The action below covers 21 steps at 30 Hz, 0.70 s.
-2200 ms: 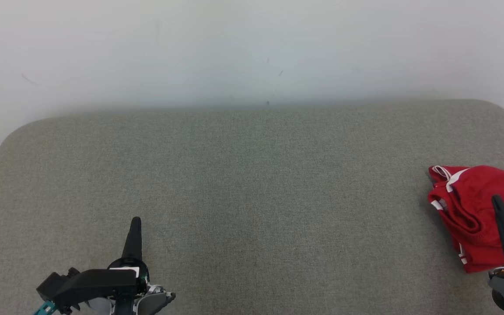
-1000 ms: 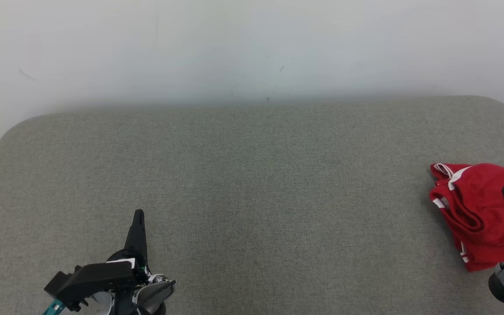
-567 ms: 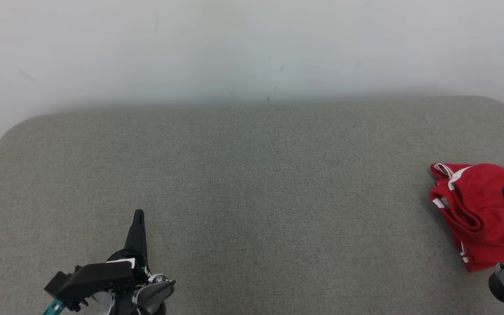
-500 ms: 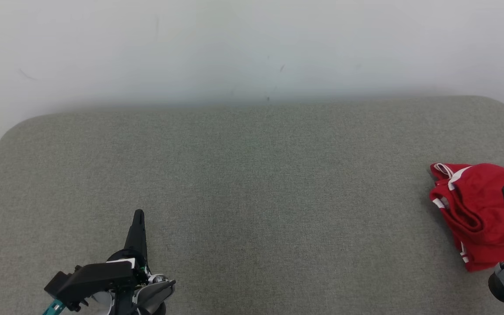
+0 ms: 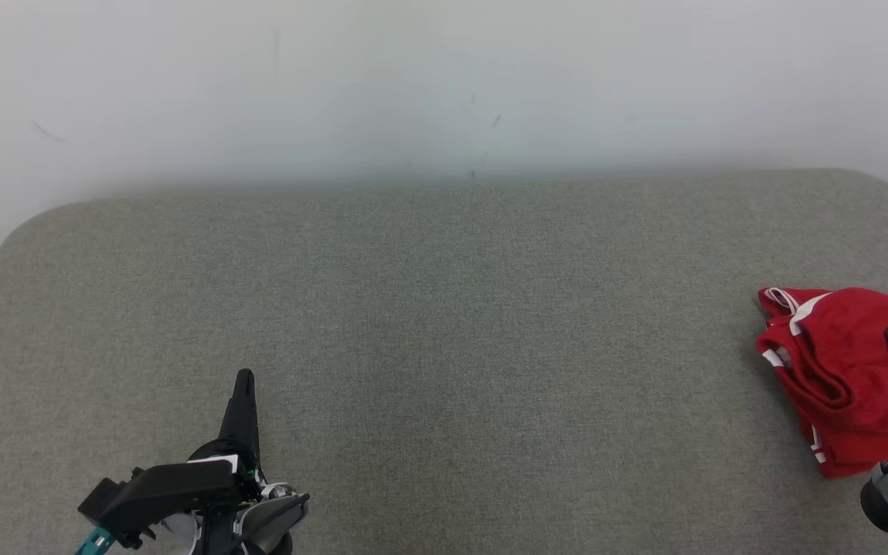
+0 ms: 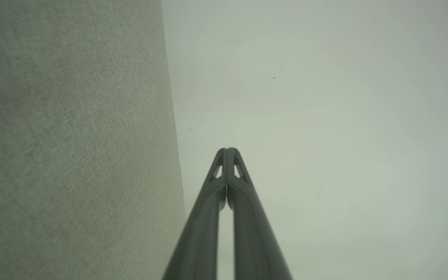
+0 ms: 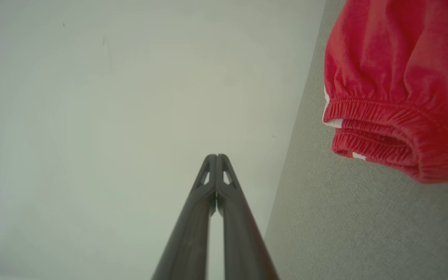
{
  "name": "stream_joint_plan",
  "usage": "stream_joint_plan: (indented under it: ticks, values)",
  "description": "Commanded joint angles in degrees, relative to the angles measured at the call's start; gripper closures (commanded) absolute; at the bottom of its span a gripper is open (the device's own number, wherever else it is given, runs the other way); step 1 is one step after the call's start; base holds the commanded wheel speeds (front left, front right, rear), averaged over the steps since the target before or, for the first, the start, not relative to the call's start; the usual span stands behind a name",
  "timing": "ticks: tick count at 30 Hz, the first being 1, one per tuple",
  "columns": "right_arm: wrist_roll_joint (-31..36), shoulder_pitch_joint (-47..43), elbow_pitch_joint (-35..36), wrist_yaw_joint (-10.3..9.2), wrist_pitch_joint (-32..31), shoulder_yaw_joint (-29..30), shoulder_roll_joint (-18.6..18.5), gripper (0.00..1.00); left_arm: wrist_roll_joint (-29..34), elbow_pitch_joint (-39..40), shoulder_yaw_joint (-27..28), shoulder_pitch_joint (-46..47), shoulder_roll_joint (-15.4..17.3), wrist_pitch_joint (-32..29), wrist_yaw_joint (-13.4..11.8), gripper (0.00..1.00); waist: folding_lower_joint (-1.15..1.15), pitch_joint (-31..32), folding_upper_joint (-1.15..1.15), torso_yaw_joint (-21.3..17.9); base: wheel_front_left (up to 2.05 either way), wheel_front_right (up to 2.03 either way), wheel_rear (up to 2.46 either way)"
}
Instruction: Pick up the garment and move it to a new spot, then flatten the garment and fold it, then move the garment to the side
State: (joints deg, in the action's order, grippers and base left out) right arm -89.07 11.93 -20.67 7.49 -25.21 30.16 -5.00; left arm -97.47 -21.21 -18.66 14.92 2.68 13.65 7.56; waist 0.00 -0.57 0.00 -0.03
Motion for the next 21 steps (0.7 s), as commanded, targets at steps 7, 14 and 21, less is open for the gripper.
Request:
stream_joint_plan:
  ticks: [7, 14, 21]
  values:
    - [-0.3, 0.1, 0.0, 0.0, 0.1, 0.0, -0.5, 1.0, -0.4, -0.1, 0.2, 0.5, 0.2, -0.1, 0.1, 1.0, 0.0, 0.0, 0.0, 0.0, 0.0, 0.0, 0.0]
    - [-0.3, 0.1, 0.0, 0.0, 0.2, -0.1, -0.5, 1.0, -0.4, -0.1, 0.2, 0.5, 0.2, -0.1, 0.1, 1.0, 0.0, 0.0, 0.0, 0.0, 0.0, 0.0, 0.0]
    - [-0.4, 0.0, 0.0, 0.0, 0.2, -0.1, -0.6, 1.0, -0.4, 0.0, 0.2, 0.5, 0.2, -0.1, 0.1, 1.0, 0.0, 0.0, 0.0, 0.0, 0.0, 0.0, 0.0]
